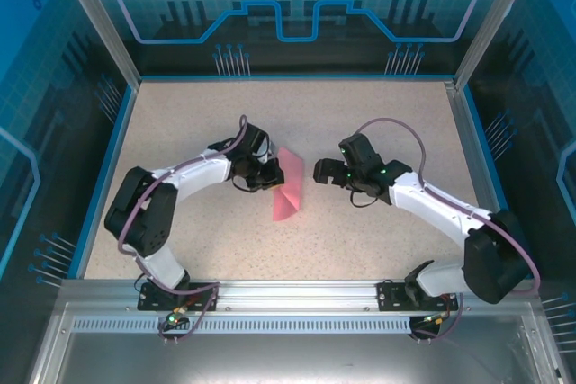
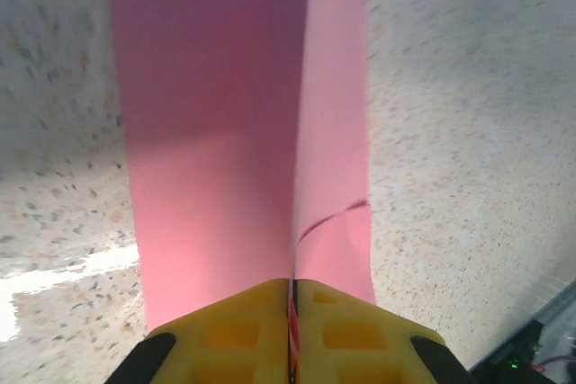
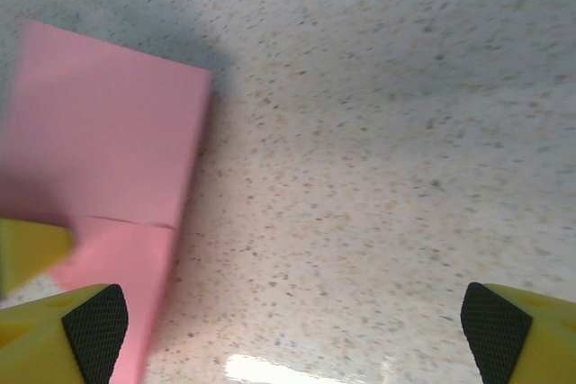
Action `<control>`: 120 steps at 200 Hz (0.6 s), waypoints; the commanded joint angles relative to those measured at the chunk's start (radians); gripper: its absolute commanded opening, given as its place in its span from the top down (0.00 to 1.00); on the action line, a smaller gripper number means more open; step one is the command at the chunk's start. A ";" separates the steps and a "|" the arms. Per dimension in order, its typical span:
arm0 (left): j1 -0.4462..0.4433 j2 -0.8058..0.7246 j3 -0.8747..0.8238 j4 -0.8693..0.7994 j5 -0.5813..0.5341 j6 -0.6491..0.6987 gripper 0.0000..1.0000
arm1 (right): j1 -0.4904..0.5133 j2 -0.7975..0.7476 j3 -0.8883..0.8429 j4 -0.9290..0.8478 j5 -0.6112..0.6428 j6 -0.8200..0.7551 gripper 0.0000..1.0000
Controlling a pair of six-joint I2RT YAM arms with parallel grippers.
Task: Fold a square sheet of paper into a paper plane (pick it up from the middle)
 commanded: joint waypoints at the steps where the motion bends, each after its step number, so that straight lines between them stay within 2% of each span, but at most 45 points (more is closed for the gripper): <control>1: -0.034 -0.070 0.122 -0.258 -0.248 0.135 0.91 | -0.031 -0.075 -0.033 -0.059 0.096 -0.016 0.01; 21: -0.071 -0.075 0.221 -0.380 -0.438 0.186 0.91 | -0.057 -0.124 -0.060 -0.061 0.114 0.002 0.01; 47: -0.122 -0.030 0.321 -0.459 -0.649 0.232 0.91 | -0.095 -0.154 -0.079 -0.071 0.127 0.021 0.01; 89: -0.206 0.211 0.478 -0.594 -1.063 0.252 0.90 | -0.143 -0.162 -0.101 -0.087 0.121 0.042 0.01; 120: -0.243 0.392 0.553 -0.627 -1.176 0.253 0.91 | -0.178 -0.167 -0.108 -0.111 0.115 0.051 0.00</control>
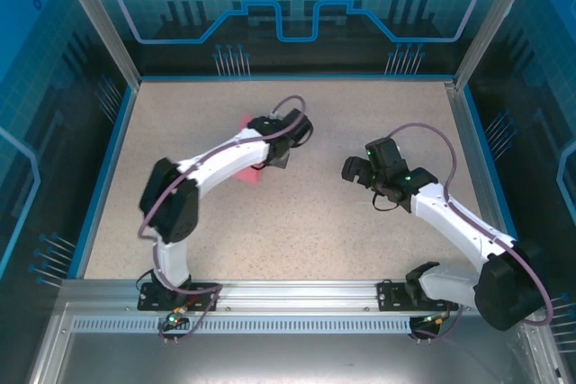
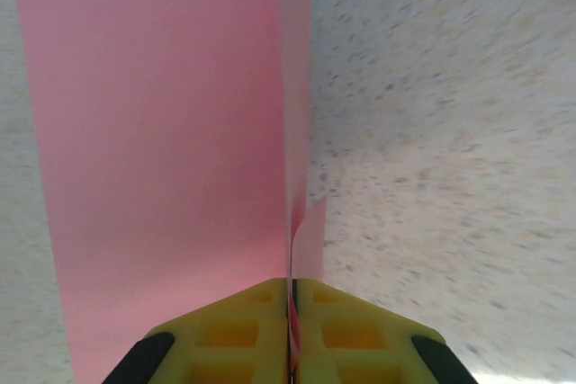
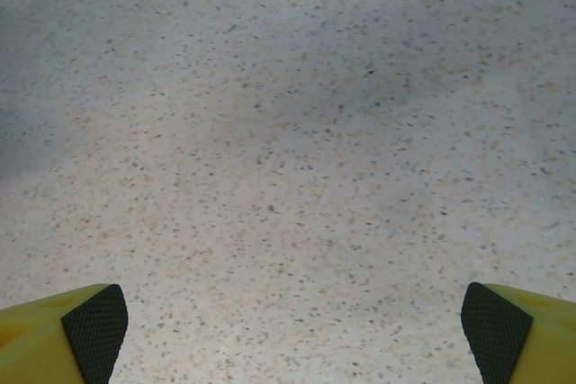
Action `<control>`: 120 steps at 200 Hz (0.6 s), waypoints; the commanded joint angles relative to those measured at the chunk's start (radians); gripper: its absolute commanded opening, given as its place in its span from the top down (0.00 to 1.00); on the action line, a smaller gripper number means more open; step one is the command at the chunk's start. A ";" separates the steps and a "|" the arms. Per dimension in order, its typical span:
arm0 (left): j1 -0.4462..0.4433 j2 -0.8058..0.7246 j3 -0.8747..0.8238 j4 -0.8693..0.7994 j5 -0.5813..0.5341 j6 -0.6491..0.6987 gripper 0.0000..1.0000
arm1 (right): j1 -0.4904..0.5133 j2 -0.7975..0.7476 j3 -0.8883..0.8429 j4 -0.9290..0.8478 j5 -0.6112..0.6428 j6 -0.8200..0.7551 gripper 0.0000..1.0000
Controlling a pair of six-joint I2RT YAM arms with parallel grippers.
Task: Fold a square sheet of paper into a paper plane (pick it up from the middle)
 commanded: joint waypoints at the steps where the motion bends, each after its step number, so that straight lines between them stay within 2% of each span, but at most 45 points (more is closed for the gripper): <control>1: -0.031 0.112 0.052 -0.108 -0.206 0.024 0.91 | -0.035 -0.022 -0.017 -0.039 0.012 0.022 0.01; 36: -0.060 0.220 0.083 -0.093 -0.215 0.016 0.91 | -0.060 -0.035 -0.035 -0.043 0.004 0.033 0.01; 92: -0.107 0.271 0.058 -0.015 -0.029 -0.012 0.88 | -0.096 -0.028 -0.046 -0.053 -0.009 0.052 0.00; 120: -0.107 0.269 0.047 0.006 0.022 -0.024 0.81 | -0.105 -0.024 -0.042 -0.052 -0.027 0.049 0.01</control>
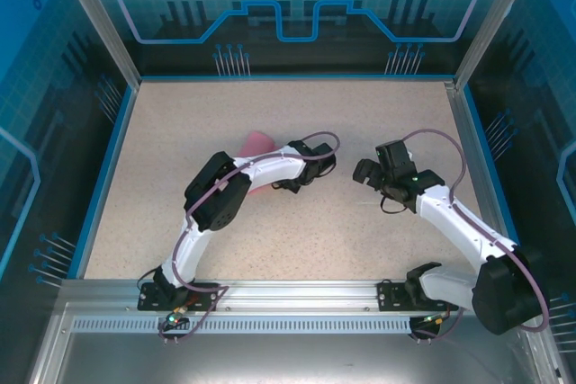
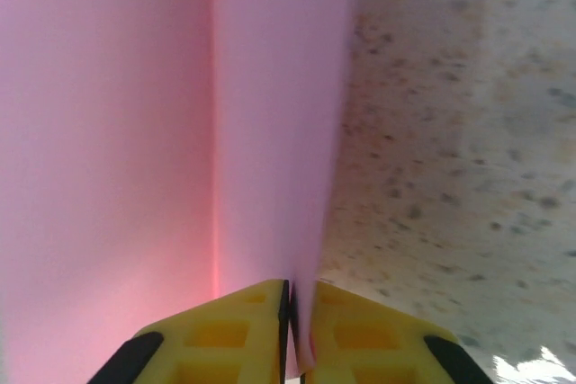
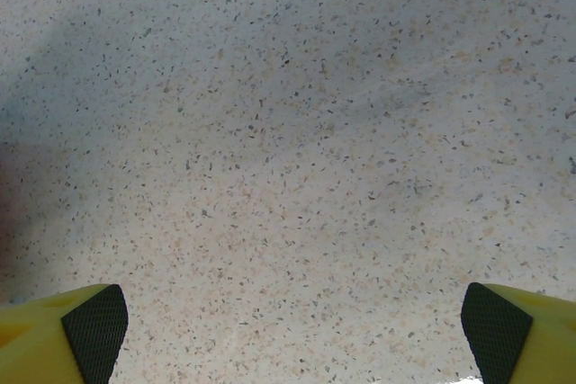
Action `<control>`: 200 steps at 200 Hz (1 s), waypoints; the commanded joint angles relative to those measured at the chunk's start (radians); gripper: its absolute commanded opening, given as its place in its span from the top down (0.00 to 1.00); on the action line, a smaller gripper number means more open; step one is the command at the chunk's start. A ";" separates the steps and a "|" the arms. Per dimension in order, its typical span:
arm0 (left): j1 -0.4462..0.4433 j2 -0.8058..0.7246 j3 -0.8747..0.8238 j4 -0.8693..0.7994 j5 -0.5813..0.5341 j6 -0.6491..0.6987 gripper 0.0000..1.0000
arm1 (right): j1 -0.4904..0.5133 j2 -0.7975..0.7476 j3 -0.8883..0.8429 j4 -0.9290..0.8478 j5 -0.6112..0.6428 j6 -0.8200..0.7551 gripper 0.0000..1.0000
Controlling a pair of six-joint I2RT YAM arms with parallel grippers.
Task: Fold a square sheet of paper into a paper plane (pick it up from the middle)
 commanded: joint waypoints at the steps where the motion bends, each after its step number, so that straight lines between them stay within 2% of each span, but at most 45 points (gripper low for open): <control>1: -0.002 0.018 0.004 0.023 0.069 -0.018 0.81 | -0.022 -0.004 -0.003 -0.018 -0.018 0.016 0.01; 19: -0.002 0.000 -0.002 0.039 0.106 -0.017 0.75 | -0.022 -0.004 0.002 -0.024 -0.016 0.018 0.01; 36: -0.002 -0.045 -0.018 0.066 0.185 -0.020 0.69 | -0.026 -0.005 0.010 -0.039 -0.011 0.020 0.01; 54: 0.000 -0.128 -0.040 0.099 0.312 -0.033 0.62 | -0.032 -0.003 0.023 -0.048 -0.014 0.009 0.01; 82: 0.019 -0.303 -0.090 0.164 0.536 -0.058 0.45 | -0.037 0.011 0.052 -0.046 -0.050 -0.032 0.01; 99: 0.057 -0.413 -0.146 0.228 0.672 -0.083 0.38 | -0.035 0.042 0.083 -0.032 -0.102 -0.075 0.01; 114: 0.107 -0.498 -0.204 0.267 0.741 -0.114 0.32 | -0.027 0.081 0.108 -0.010 -0.171 -0.116 0.03; 130: 0.169 -0.581 -0.285 0.319 0.821 -0.143 0.26 | 0.018 0.129 0.179 -0.003 -0.179 -0.135 0.05; 159: 0.291 -0.684 -0.422 0.368 0.847 -0.209 0.17 | 0.150 0.250 0.295 0.046 -0.211 -0.145 0.06; 200: 0.459 -0.772 -0.615 0.408 0.815 -0.306 0.02 | 0.345 0.605 0.602 0.036 -0.250 -0.141 0.07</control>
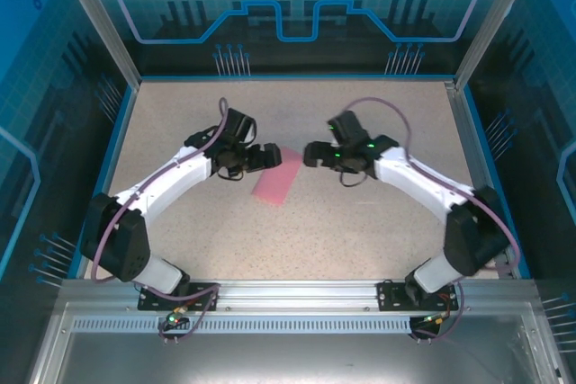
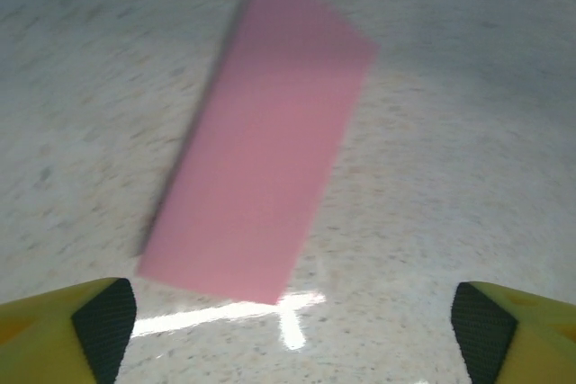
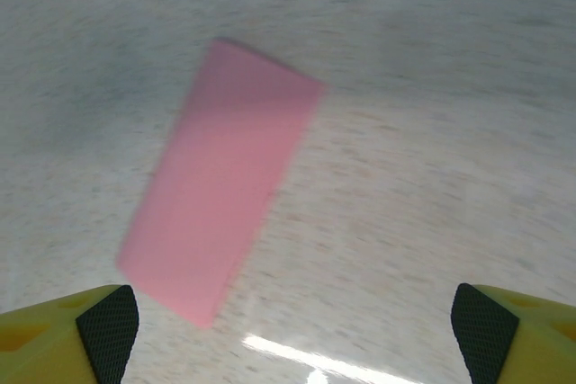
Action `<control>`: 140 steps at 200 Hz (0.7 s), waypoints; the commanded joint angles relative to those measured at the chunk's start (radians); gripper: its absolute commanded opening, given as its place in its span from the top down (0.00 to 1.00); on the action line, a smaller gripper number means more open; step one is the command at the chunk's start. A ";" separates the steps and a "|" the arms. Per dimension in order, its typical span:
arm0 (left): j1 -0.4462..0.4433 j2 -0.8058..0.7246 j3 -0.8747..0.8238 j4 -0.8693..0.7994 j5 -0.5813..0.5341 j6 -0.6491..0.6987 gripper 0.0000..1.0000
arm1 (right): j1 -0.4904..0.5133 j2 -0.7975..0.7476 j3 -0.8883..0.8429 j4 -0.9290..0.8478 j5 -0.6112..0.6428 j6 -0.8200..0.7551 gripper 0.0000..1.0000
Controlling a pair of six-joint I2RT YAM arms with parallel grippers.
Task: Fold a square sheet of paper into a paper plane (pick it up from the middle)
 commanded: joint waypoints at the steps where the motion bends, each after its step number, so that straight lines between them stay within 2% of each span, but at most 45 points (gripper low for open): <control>1: 0.081 -0.059 -0.089 0.030 0.025 -0.093 0.01 | 0.089 0.174 0.152 0.009 -0.061 -0.015 0.07; 28: 0.172 -0.093 -0.180 0.040 0.037 -0.132 0.01 | 0.134 0.395 0.347 0.000 -0.145 0.001 0.09; 58: 0.213 -0.112 -0.224 0.038 0.050 -0.135 0.02 | 0.145 0.555 0.484 -0.011 -0.214 0.017 0.10; 106: 0.218 -0.111 -0.241 0.059 0.061 -0.141 0.01 | 0.145 0.653 0.524 -0.044 -0.239 -0.033 0.10; 140: 0.219 -0.105 -0.240 0.073 0.078 -0.146 0.01 | 0.144 0.661 0.489 -0.098 -0.244 -0.153 0.10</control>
